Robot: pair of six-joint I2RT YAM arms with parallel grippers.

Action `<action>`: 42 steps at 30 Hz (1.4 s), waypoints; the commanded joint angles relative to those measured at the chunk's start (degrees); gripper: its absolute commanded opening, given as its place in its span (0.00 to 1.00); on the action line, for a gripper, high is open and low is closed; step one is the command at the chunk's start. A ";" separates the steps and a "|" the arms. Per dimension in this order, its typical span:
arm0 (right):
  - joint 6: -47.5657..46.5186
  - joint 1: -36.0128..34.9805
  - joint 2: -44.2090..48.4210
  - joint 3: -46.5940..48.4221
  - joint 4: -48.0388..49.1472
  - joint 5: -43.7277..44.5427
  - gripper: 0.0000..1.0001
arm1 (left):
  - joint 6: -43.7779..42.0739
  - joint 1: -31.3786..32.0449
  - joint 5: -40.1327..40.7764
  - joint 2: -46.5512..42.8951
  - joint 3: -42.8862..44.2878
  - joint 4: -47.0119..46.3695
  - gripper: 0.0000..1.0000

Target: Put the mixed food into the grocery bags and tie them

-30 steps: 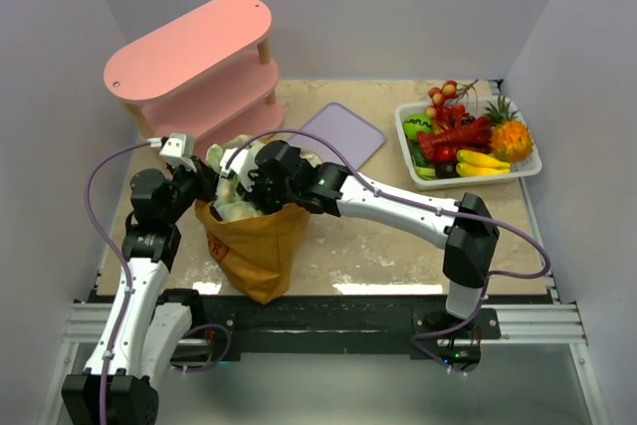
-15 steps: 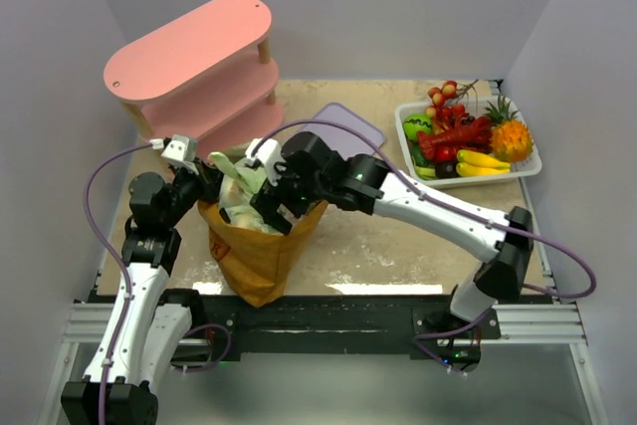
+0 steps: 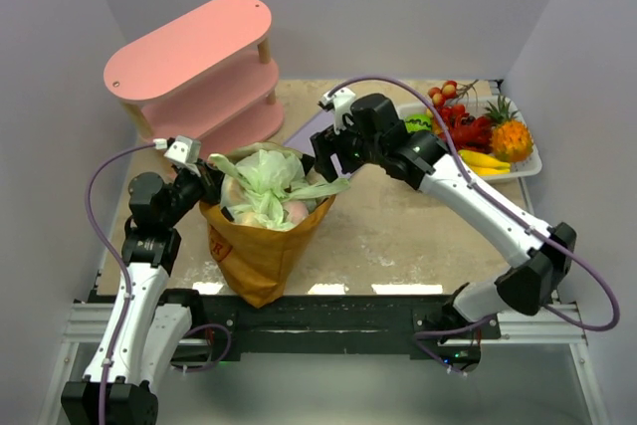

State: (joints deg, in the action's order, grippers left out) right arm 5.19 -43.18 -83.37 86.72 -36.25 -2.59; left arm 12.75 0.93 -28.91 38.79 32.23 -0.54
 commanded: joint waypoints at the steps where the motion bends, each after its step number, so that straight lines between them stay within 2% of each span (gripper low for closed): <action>1: 1.75 1.61 -3.46 -3.30 2.31 -0.92 0.79 | -0.71 0.04 -2.73 -1.26 1.87 -12.56 0.00; 5: 2.80 1.52 -4.60 -6.47 4.26 -2.59 0.79 | -0.71 0.04 -3.00 -1.08 1.87 -12.91 0.00; 7: 2.81 1.52 -4.96 -8.39 4.61 -5.56 0.69 | -0.36 0.04 -3.35 -0.99 1.87 -13.17 0.00; 8: 2.98 1.52 -4.70 -9.19 4.78 -6.28 0.61 | -0.27 0.04 -3.44 -0.91 1.70 -13.61 0.00; 9: 2.98 1.52 -4.26 -9.89 4.70 -6.46 0.34 | -0.10 0.56 -3.79 -0.82 1.61 -13.88 0.00; 10: 3.07 1.52 -3.47 -11.03 4.17 -5.77 0.20 | 0.25 1.00 -3.88 -0.38 1.52 -14.31 0.00; 12: 3.16 1.69 -0.05 -12.09 2.86 -0.25 0.00 | 2.09 2.58 -4.40 0.23 1.52 -15.28 0.00; 16: 2.02 2.66 5.67 -10.17 -2.76 12.40 0.00 | 5.00 7.93 -2.48 2.87 1.96 -17.04 0.00; 17: 1.84 2.75 6.72 -9.64 -4.08 19.48 0.00 | 5.26 9.78 -0.99 3.22 2.22 -16.87 0.00; 21: -0.70 4.33 10.42 -8.93 -7.69 31.84 0.00 | 7.54 22.84 9.27 7.25 3.54 -18.27 0.00; 24: -3.95 8.36 10.51 -9.46 -6.82 35.18 0.00 | 7.72 31.20 15.52 11.55 4.95 -21.08 0.00; 27: -6.86 14.07 9.64 -9.20 -3.84 35.81 0.00 | 8.77 36.23 17.91 17.08 6.09 -27.13 0.00; 34: -8.44 23.74 5.25 -3.14 1.27 34.50 0.00 | 8.43 38.62 18.27 31.16 12.76 -39.87 0.00; 38: -9.06 25.95 2.26 0.55 1.88 35.64 0.00 | 6.85 38.97 17.57 37.84 19.26 -40.42 0.00; 42: -10.02 29.11 1.38 1.43 4.52 34.59 0.00 | 6.58 39.06 17.30 42.94 22.17 -41.83 0.00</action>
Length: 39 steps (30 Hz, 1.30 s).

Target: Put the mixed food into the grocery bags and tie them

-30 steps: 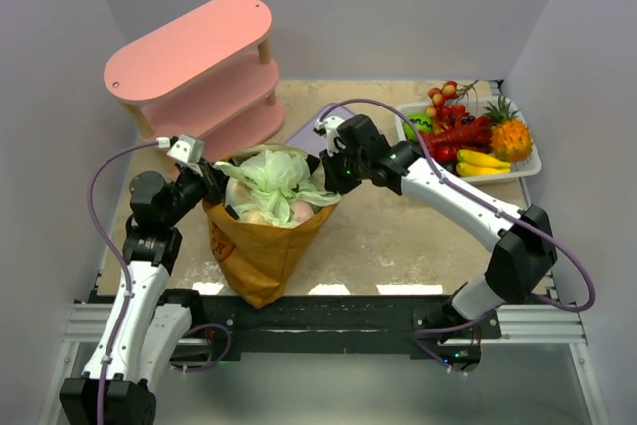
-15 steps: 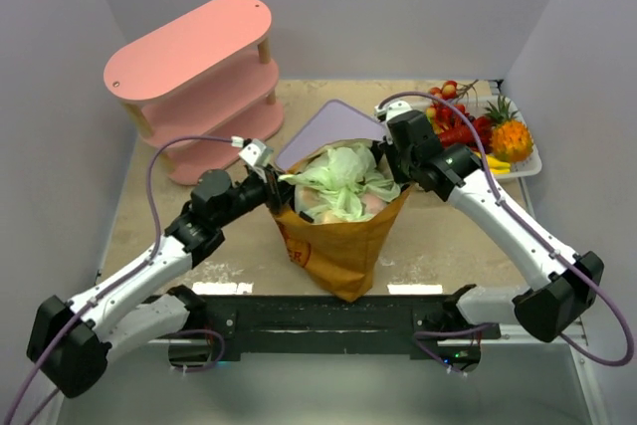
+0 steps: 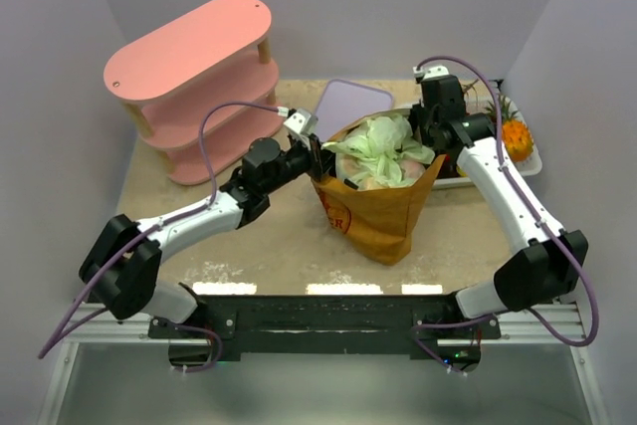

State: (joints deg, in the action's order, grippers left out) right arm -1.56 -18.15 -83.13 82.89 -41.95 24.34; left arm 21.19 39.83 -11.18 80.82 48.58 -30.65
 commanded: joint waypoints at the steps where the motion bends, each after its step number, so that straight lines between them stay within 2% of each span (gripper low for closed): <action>1: -3.36 4.61 0.87 5.35 10.23 7.65 0.00 | -1.77 0.16 -0.42 1.44 6.70 -11.10 0.00; 3: -3.45 5.32 -0.27 5.53 9.79 8.01 0.02 | -1.50 0.16 -0.77 2.41 7.23 -10.39 0.00; 4: -3.27 5.32 -0.54 5.44 9.61 8.09 0.07 | -1.42 0.24 -0.95 2.59 7.32 -9.61 0.00; 5: -3.18 5.41 -0.63 5.26 9.35 8.01 0.12 | -1.50 0.24 -0.78 2.51 7.41 -9.25 0.12; 6: -2.57 5.32 -0.63 5.00 8.82 7.48 0.16 | -1.50 0.16 -0.69 2.33 7.41 -8.73 0.20; 7: -2.05 5.41 -0.45 4.82 8.73 7.74 0.29 | -1.68 0.24 -0.42 1.98 7.41 -7.59 0.29; 8: -1.43 5.32 -0.28 4.91 8.21 7.74 0.34 | -2.29 0.16 0.10 1.80 7.50 -7.06 0.45; 9: -0.82 5.41 -0.10 4.91 7.16 7.13 0.42 | -2.64 0.24 0.54 1.11 7.41 -6.53 0.52; 10: -0.55 5.41 0.68 4.65 7.15 6.52 0.65 | -3.08 0.16 1.33 0.75 7.32 -5.57 0.60; 13: -0.20 5.32 2.70 4.03 7.32 3.97 0.83 | -4.58 0.16 3.18 -0.66 7.32 -3.63 0.88; 16: 0.07 5.41 4.38 4.56 6.98 0.72 0.89 | -5.63 0.16 4.23 -2.33 7.32 -2.75 0.99; 20: 1.21 5.32 6.22 6.14 6.10 -2.54 0.95 | -6.60 -0.02 5.73 -4.96 7.93 -1.17 1.00; 23: 5.51 5.32 9.20 6.14 6.36 -5.95 0.97 | -6.34 -0.46 10.88 -8.03 9.08 4.97 1.00; 24: 7.00 5.32 10.26 5.71 6.88 -7.53 0.97 | -5.81 -0.89 12.83 -9.17 9.43 9.51 1.00; 27: 9.81 5.41 15.44 1.94 10.74 -14.91 0.99 | -3.09 -4.93 15.05 -14.09 8.99 18.65 1.00; 29: 12.35 5.41 20.44 -3.07 15.22 -18.87 0.99 | -0.98 -9.76 14.96 -18.14 8.38 24.90 1.00; 35: 15.10 5.41 30.82 -15.12 23.23 -18.01 0.99 | -4.66 -10.83 27.43 -24.65 10.66 42.14 1.00; 39: 15.89 5.41 34.35 -19.08 23.85 -15.47 0.99 | -5.98 -10.92 30.51 -26.15 11.19 46.82 1.00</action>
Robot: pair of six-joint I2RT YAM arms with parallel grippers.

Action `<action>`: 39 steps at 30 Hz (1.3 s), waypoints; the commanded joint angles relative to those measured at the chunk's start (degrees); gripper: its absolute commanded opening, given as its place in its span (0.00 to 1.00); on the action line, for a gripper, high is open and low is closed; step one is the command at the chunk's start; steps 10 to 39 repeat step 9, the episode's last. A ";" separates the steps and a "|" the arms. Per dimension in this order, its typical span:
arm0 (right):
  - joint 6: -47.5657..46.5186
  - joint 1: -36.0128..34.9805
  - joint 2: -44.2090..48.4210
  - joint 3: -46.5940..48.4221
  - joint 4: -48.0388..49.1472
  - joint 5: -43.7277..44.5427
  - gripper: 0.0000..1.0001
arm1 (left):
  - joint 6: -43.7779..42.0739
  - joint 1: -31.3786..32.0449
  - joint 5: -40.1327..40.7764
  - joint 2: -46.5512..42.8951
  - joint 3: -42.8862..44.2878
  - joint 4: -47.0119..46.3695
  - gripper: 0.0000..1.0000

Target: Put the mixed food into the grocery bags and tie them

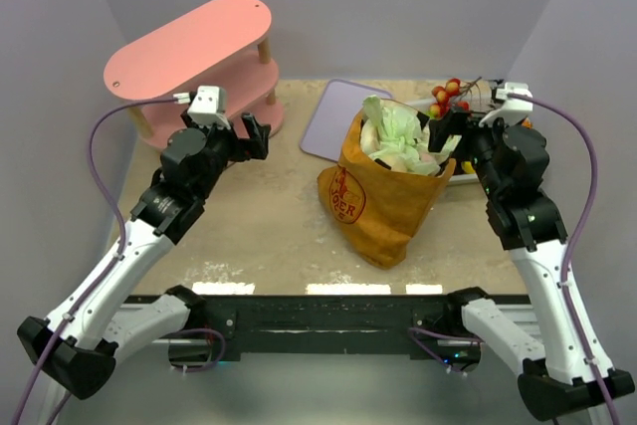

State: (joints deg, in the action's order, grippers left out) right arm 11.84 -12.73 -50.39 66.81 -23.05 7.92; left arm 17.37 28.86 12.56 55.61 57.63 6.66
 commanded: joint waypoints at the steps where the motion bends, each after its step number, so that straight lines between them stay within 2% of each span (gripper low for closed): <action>1: 2.49 0.07 1.96 -4.04 5.03 1.30 0.99 | -2.77 0.14 7.39 -1.47 1.97 9.95 1.00; 8: 3.37 -0.01 4.25 -7.13 6.00 2.45 0.99 | -3.65 0.14 7.75 -2.44 1.52 10.30 1.00; 39: 3.37 -0.01 4.25 -7.13 6.08 2.36 0.99 | -3.65 0.14 7.57 -2.35 1.52 10.22 1.00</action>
